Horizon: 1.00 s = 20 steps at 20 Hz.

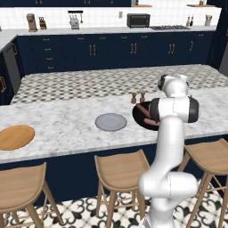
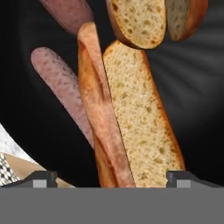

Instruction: Place one bun and one sausage from the bowl on each plate.

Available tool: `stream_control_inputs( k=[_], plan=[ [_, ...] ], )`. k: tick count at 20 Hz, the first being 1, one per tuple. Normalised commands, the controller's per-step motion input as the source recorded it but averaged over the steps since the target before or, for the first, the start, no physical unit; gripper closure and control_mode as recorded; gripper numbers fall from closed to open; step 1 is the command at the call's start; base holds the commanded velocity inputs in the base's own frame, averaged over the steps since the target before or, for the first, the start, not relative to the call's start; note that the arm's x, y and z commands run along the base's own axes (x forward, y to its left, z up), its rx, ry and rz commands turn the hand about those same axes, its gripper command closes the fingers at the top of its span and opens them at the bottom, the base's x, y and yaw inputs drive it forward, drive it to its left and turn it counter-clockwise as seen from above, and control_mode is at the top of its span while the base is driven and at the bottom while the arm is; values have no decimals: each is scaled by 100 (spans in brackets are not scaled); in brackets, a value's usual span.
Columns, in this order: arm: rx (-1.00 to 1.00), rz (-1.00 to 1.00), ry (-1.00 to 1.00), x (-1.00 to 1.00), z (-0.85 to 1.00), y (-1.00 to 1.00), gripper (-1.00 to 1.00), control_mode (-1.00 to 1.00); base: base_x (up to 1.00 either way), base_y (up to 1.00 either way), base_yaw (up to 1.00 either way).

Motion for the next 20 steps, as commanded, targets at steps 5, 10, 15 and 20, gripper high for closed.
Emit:
stream_control_inputs(
  k=[5,10,15,20],
  plan=[
    [-1,2,0,-23,0,16,-100,-100,0,0,0],
    [0,1,0,0,0,19,100,-100,0,0,0],
    [0,0,-2,-4,7,1,100,-100,0,0,0],
    [0,0,-9,-19,19,23,100,-100,0,0,0]
  ],
)
